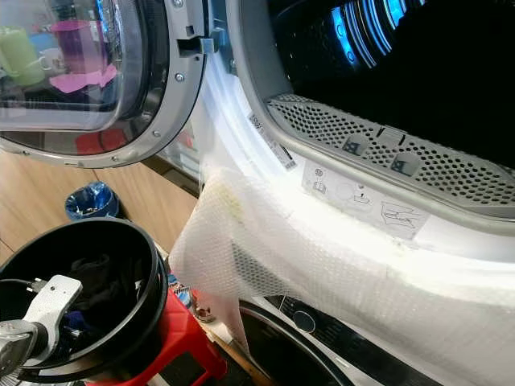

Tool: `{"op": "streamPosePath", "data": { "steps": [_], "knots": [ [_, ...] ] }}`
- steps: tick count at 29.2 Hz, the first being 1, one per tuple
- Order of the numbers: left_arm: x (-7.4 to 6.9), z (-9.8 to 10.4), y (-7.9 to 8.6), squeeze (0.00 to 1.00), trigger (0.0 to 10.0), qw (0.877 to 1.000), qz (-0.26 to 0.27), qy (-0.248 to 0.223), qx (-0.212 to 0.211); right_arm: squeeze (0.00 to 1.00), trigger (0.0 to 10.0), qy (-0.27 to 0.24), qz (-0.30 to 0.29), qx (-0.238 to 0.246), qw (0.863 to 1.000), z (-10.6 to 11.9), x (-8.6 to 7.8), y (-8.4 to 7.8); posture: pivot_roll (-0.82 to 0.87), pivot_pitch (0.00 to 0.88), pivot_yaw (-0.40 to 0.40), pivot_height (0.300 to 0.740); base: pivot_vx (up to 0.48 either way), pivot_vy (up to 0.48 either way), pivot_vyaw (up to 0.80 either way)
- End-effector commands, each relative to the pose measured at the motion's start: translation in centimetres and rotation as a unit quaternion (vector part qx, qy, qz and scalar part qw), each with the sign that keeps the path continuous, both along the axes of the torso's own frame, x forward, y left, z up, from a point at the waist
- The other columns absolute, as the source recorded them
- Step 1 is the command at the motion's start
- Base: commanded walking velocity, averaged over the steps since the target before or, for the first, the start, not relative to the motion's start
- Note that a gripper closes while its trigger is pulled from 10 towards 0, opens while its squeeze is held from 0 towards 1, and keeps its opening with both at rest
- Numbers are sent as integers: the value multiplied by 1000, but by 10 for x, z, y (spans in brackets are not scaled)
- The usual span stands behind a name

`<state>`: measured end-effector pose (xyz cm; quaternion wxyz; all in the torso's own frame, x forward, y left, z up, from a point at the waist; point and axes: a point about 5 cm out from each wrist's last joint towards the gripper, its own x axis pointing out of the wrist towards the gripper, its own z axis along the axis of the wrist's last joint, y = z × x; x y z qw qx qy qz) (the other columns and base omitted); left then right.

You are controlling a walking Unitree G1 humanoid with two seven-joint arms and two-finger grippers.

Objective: Clothes washing

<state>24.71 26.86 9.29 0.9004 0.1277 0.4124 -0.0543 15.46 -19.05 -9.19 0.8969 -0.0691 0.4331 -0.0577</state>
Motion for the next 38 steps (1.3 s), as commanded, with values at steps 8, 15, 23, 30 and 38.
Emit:
{"op": "streamPosePath", "data": {
  "steps": [8,15,23,30,38],
  "knots": [
    [-7,-5,10,0,0,999,-10,27,24,0,10000,10,36,-8,999,-1,-1,4,278,114,10,740,0,0,0],
    [-10,-8,8,0,0,998,-31,35,40,0,10000,12,47,-10,999,-1,0,5,276,111,9,740,0,0,0],
    [-11,-8,4,0,0,997,-51,37,43,0,10000,16,53,-10,998,-2,0,5,281,111,6,740,0,0,0],
    [-11,-6,4,0,0,997,-57,37,46,0,10000,15,56,-8,998,-1,2,7,292,109,1,740,0,0,0],
    [-8,10,11,0,0,997,-58,21,54,0,10000,13,61,-4,998,0,6,10,306,108,-1,740,0,0,0]
  ]
}}
